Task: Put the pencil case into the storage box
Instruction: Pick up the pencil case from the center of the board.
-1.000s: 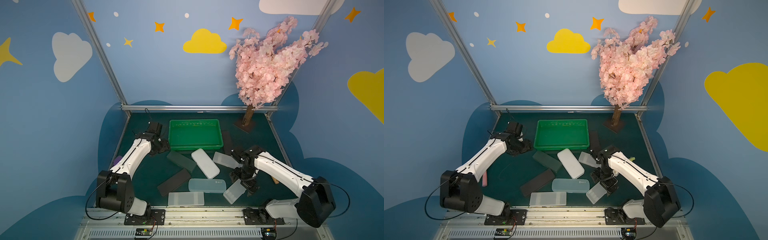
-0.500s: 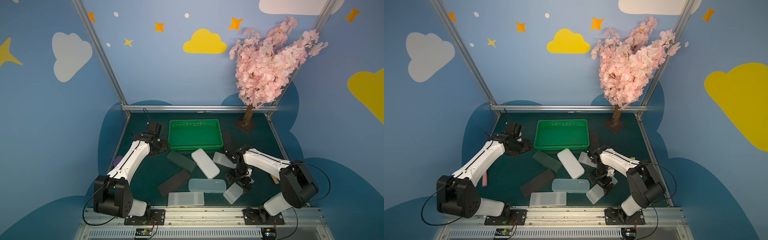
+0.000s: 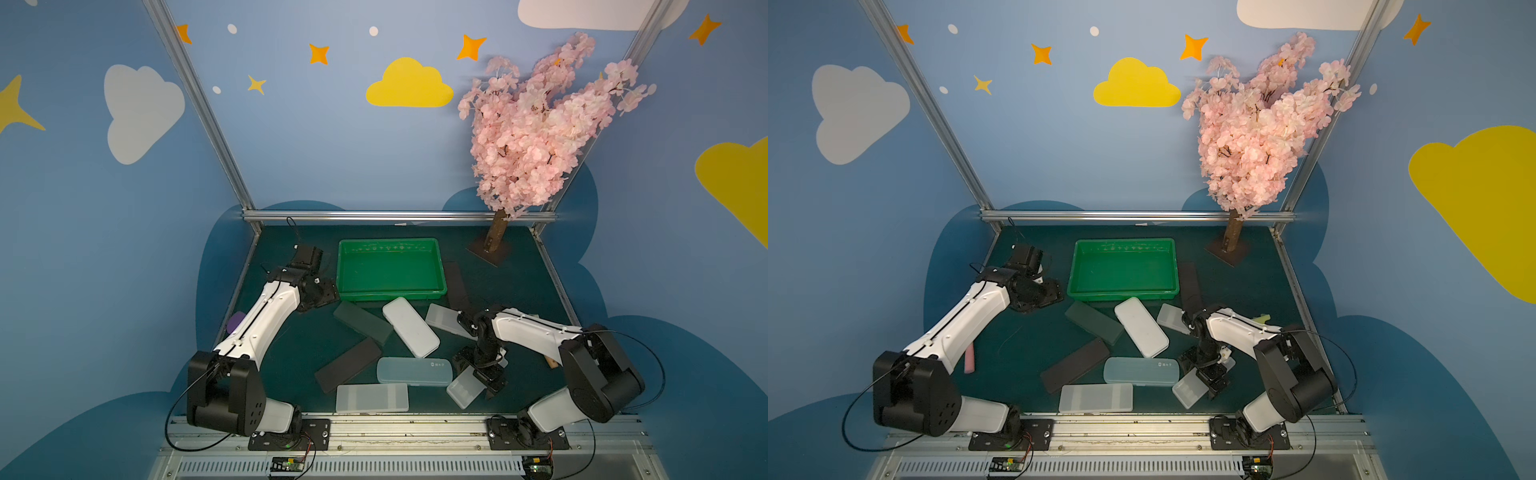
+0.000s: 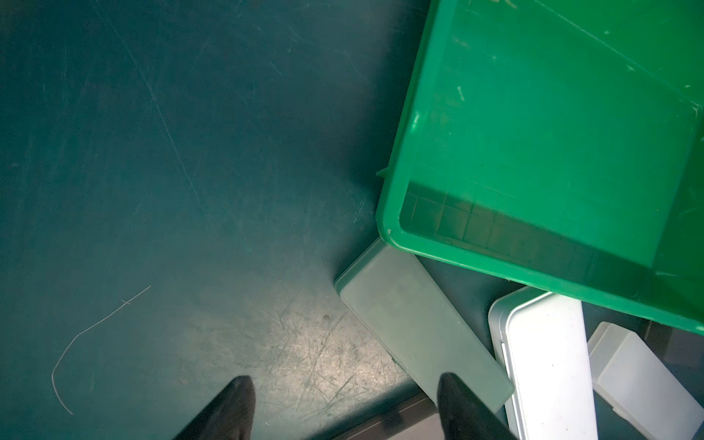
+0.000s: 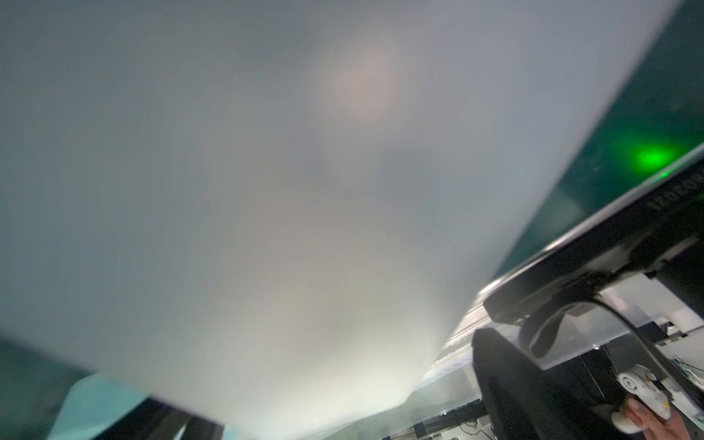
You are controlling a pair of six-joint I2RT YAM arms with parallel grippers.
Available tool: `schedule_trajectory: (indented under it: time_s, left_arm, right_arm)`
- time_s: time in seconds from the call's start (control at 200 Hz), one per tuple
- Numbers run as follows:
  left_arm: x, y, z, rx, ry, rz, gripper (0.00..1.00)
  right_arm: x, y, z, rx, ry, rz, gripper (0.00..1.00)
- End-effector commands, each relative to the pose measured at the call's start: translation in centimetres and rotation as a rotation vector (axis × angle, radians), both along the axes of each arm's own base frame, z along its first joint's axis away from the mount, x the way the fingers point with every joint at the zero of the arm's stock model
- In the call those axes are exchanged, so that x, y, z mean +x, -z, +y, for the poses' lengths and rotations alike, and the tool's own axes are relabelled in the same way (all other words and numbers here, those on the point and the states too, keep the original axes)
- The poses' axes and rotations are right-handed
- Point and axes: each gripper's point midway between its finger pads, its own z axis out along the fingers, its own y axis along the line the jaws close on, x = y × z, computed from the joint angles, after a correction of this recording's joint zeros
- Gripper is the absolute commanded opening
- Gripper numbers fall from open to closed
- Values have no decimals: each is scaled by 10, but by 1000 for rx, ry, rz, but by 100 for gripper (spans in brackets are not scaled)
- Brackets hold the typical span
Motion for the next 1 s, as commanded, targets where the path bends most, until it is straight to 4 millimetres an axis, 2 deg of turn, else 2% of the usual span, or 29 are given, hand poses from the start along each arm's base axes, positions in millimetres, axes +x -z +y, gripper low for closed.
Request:
schedule_trajectory:
  time_s: [0.0,0.045,0.075,0.35,0.536,0.651,0.671,0.831,0.991]
  left_arm:
    - [-3,-3,0,31,33,-8,78]
    - [-3,-5,-1,41,39,-12,78]
    - [-3,-5,-1,47,45,-12,78]
    - [-3,-7,0,80,57,-20,77]
    - [-3,-8,2,102,63,-22,77]
    - [-3,-7,3,109,63,-18,77]
    - [-3,-7,3,109,65,-16,77]
    - [-1,-6,2,110,65,-12,77]
    - [2,-6,2,114,71,-11,77]
  right_arm:
    - [-1,17,0,27,30,-13,96]
    - [4,18,1,31,27,-41,95]
    - [-3,22,-4,17,24,-31,94]
    - [-1,26,-10,0,16,-56,83]
    - [0,20,-15,-18,6,-63,76]
    - [-3,11,-21,-36,-23,-59,72]
    - [5,4,-17,-26,-28,-83,71]
    - [7,-16,-20,-21,-77,-111,63]
    - [12,-52,-17,19,-190,-161,62]
